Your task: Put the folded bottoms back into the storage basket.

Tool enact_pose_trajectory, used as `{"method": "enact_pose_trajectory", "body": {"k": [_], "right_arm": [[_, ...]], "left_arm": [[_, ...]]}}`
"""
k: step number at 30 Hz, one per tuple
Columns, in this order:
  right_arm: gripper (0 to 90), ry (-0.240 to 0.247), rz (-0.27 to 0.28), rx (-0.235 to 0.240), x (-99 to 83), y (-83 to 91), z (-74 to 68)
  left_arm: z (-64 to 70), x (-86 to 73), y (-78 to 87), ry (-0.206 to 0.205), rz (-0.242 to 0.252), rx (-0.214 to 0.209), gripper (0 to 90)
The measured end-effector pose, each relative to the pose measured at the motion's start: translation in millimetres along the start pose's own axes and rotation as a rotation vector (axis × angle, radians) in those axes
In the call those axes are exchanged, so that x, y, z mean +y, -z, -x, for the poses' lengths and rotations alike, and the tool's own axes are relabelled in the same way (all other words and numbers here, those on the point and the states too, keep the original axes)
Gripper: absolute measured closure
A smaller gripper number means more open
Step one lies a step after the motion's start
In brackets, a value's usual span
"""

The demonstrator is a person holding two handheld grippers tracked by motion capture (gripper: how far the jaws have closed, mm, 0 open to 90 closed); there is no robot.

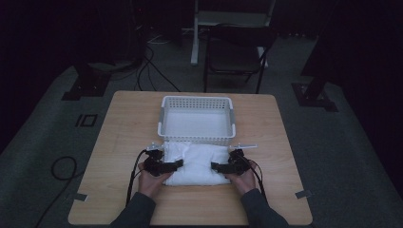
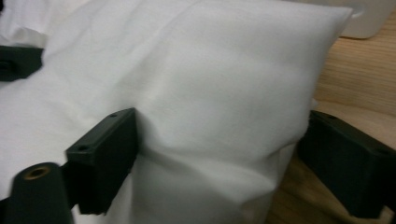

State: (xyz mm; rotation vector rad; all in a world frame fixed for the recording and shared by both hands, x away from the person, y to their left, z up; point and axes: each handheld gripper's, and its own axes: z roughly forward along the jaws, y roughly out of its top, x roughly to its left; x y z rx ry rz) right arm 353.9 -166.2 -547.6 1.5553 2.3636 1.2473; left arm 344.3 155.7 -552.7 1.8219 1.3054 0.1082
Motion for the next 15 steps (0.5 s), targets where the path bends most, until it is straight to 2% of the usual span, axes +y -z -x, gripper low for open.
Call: {"method": "enact_pose_trajectory", "body": {"k": [1, 2, 6, 8, 12, 13, 14, 15], "right_arm": [[14.5, -0.001, 0.001, 0.001, 0.0, -0.3, -0.3], [18.5, -0.003, 0.004, 0.008, -0.2, -0.8, -1.1], [28.9, -0.030, 0.013, 0.047, -0.4, -2.6, -1.0], [30.9, -0.042, 0.016, 0.058, -0.3, -3.2, -0.6], [43.3, -0.099, 0.002, 0.135, 1.2, -5.2, 5.5], [43.3, -0.099, 0.002, 0.135, 1.2, -5.2, 5.5], [49.7, -0.139, -0.002, 0.182, 1.6, -7.5, 10.7], [50.7, -0.138, -0.001, 0.184, 1.4, -7.8, 10.8]], "left_arm": [[-0.3, -0.5, 0.3, 0.011, 0.001, -0.016, 15.5], [-0.3, -0.8, 0.2, 0.015, 0.003, -0.020, 19.5], [-0.1, -1.0, 0.1, 0.024, 0.000, -0.031, 24.5], [-0.2, -0.9, 0.0, 0.026, -0.004, -0.040, 25.7], [-1.1, -1.1, -0.5, 0.035, -0.008, -0.060, 32.3], [-1.1, -1.1, -0.5, 0.035, -0.008, -0.060, 33.7], [-1.1, -1.7, -0.5, 0.046, -0.007, -0.068, 35.9], [-0.8, -1.7, -0.1, 0.049, -0.008, -0.070, 36.9]]}}
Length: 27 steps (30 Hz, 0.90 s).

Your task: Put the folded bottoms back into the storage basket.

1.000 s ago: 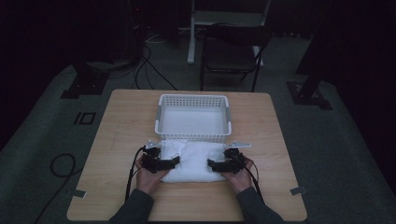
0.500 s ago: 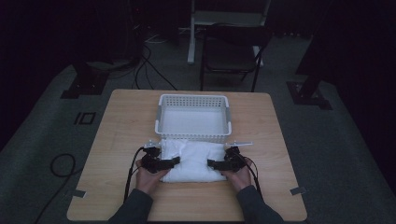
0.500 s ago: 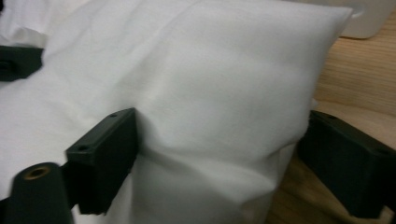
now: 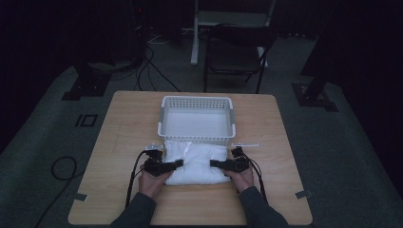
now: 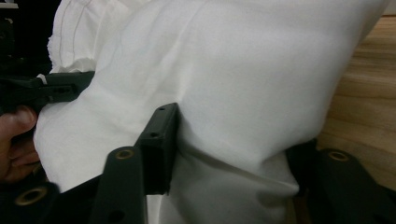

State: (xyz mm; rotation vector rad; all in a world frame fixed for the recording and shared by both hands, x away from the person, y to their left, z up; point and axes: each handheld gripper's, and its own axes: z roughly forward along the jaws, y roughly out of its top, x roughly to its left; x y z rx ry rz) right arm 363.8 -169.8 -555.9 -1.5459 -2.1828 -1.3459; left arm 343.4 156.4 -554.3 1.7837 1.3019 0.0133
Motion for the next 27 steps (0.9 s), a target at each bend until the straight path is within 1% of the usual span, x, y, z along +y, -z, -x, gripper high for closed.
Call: {"method": "enact_pose_trajectory", "body": {"k": [1, 2, 4, 5, 6, 7, 8, 9, 10, 12, 13, 14, 15, 16, 17, 18, 20, 22, 24, 27], "right_arm": [[52.8, 0.002, 0.001, -0.003, -0.4, 0.0, -0.5], [54.9, 0.006, 0.005, -0.003, -0.9, 0.4, -1.2], [60.7, 0.050, 0.027, -0.021, -2.7, 1.9, -6.0], [62.0, 0.071, 0.036, -0.033, -3.3, 2.3, -8.4], [63.5, 0.111, 0.047, -0.057, -4.5, 2.9, -12.9], [63.5, 0.111, 0.047, -0.057, -4.5, 2.9, -12.9], [64.9, 0.139, 0.054, -0.077, -5.5, 3.2, -16.7], [66.4, 0.202, 0.067, -0.121, -7.7, 4.0, -24.8], [66.8, 0.220, 0.069, -0.134, -8.3, 4.2, -27.3], [67.4, 0.257, 0.077, -0.170, -9.8, 4.6, -33.3], [67.7, 0.273, 0.083, -0.187, -10.7, 4.9, -36.0], [67.9, 0.289, 0.090, -0.203, -11.7, 5.0, -38.7], [68.1, 0.302, 0.094, -0.216, -12.5, 5.2, -41.1], [68.3, 0.313, 0.098, -0.225, -13.0, 5.6, -42.7], [68.5, 0.318, 0.102, -0.228, -13.1, 6.2, -43.9], [68.5, 0.318, 0.102, -0.228, -13.1, 6.2, -43.9], [68.8, 0.327, 0.105, -0.230, -13.0, 8.0, -45.2], [69.2, 0.336, 0.113, -0.235, -13.6, 11.2, -47.6], [69.3, 0.344, 0.120, -0.241, -14.2, 12.6, -49.3], [69.4, 0.362, 0.134, -0.238, -15.8, 19.6, -55.2]], "left_arm": [[0.8, 0.0, 0.4, -0.003, 0.000, 0.002, 38.4], [3.2, -0.2, 1.1, -0.016, 0.007, 0.013, 39.7], [8.5, -0.7, 2.8, -0.050, 0.015, 0.037, 44.5], [13.3, -1.1, 4.3, -0.079, 0.021, 0.060, 46.0], [18.5, -1.5, 5.3, -0.110, 0.025, 0.088, 48.1], [18.5, -1.5, 5.3, -0.110, 0.025, 0.088, 49.4], [24.5, -2.2, 5.8, -0.149, 0.029, 0.119, 49.4], [34.8, -3.1, 6.1, -0.220, 0.035, 0.173, 50.8], [37.7, -3.1, 6.2, -0.234, 0.034, 0.187, 51.1], [38.6, -3.1, 6.5, -0.238, 0.033, 0.190, 51.4], [37.6, -2.9, 7.5, -0.230, 0.034, 0.183, 51.5], [37.6, -2.9, 7.5, -0.230, 0.034, 0.183, 51.6], [38.6, -2.8, 8.7, -0.227, 0.037, 0.182, 51.8], [40.4, -2.8, 9.4, -0.233, 0.039, 0.187, 51.9], [42.5, -2.7, 10.1, -0.246, 0.041, 0.195, 52.1], [42.5, -2.7, 10.1, -0.246, 0.041, 0.195, 52.4], [47.5, -2.3, 11.7, -0.269, 0.040, 0.208, 52.7], [50.3, -2.1, 14.3, -0.272, 0.047, 0.201, 53.4], [51.1, -2.4, 15.3, -0.265, 0.055, 0.197, 53.5], [54.5, -3.8, 21.9, -0.265, 0.081, 0.189, 53.5]]}}
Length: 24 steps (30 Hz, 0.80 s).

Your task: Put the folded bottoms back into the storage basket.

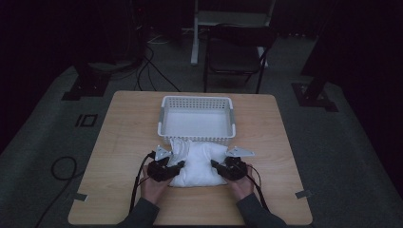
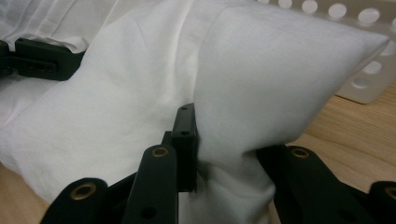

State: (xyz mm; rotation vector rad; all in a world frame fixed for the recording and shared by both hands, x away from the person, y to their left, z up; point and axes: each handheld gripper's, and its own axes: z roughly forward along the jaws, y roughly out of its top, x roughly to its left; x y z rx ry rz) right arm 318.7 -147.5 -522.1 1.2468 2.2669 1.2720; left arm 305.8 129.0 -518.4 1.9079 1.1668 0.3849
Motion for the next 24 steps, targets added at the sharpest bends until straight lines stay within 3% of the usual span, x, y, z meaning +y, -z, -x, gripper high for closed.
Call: {"method": "enact_pose_trajectory", "body": {"k": [9, 17, 24], "right_arm": [[69.4, 0.014, 0.040, 0.012, 4.6, 15.1, -4.4], [69.5, 0.037, 0.060, 0.012, 7.4, 23.0, -9.5], [69.6, 0.049, 0.085, 0.009, 15.3, 33.2, -14.2]], "left_arm": [[5.7, 5.8, 15.4, -0.006, 0.042, -0.012, 53.6], [5.2, 10.1, 22.5, 0.002, 0.034, -0.028, 53.5], [9.8, 17.2, 34.8, -0.001, 0.066, -0.028, 53.5]]}}
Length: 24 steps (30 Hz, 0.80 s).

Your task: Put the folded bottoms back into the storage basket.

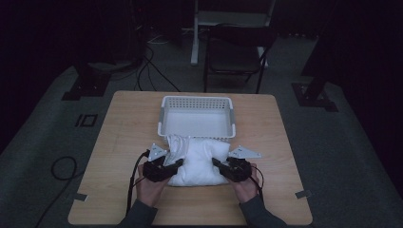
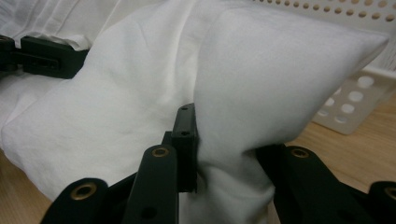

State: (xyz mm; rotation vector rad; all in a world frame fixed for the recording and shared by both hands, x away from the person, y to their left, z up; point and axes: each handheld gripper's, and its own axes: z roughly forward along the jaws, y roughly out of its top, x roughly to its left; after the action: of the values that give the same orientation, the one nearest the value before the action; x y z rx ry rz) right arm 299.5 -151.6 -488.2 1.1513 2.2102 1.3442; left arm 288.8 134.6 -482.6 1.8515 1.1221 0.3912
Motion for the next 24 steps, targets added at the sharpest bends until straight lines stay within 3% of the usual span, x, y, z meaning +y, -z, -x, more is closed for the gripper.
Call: {"method": "enact_pose_trajectory", "body": {"k": [10, 24], "right_arm": [[69.6, 0.025, 0.033, 0.000, 15.1, 9.2, -3.4], [69.6, 0.036, 0.086, -0.002, 41.7, 14.3, -5.4]], "left_arm": [[1.5, 12.6, 11.9, -0.003, 0.035, -0.002, 53.6], [-9.1, 39.0, 25.1, 0.003, 0.088, -0.020, 53.7]]}}
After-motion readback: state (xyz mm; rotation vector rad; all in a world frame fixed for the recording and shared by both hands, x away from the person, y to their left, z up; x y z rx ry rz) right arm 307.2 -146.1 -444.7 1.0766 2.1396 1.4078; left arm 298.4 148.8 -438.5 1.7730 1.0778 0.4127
